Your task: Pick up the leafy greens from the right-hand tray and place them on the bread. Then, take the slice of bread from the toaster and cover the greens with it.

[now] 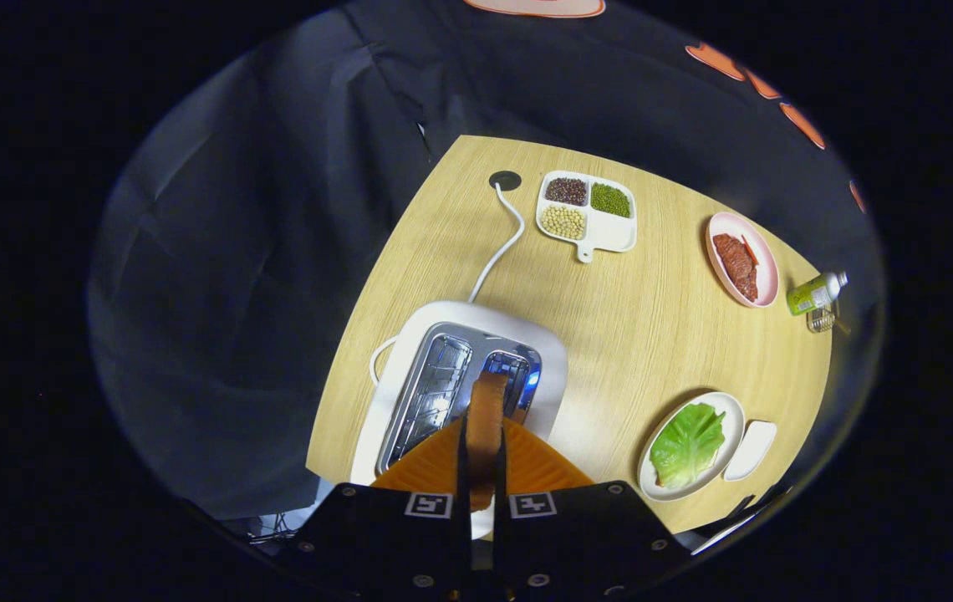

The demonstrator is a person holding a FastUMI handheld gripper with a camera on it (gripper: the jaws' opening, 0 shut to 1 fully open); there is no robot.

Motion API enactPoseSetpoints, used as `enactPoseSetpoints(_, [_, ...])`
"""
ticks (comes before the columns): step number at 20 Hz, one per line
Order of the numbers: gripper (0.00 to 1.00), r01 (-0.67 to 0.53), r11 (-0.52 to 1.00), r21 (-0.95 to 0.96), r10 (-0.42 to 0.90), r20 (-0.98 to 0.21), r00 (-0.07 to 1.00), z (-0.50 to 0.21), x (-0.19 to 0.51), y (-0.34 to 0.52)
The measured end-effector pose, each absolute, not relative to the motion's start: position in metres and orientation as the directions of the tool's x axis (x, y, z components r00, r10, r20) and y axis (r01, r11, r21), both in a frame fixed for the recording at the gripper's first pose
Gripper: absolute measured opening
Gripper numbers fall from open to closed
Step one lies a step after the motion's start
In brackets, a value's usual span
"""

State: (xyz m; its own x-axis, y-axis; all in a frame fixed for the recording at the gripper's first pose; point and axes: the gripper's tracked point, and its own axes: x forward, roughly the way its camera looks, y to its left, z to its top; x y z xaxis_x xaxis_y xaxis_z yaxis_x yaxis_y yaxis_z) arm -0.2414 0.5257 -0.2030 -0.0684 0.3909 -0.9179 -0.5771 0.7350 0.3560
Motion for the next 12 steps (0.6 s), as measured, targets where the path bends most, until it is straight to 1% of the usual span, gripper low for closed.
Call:
enactPoseSetpoints(3, [0.1, -0.569, 0.714, 0.408, 0.451, -0.89, -0.071, -0.185, -0.23, 0.514])
enactPoseSetpoints(7, [0.1, -0.528, 0.686, 0.501, 0.546, -0.834, -0.082, -0.157, -0.216, 0.492])
enactPoseSetpoints(12, [0.1, -0.509, 0.648, 0.567, 0.62, -0.781, -0.08, -0.14, -0.194, 0.449])
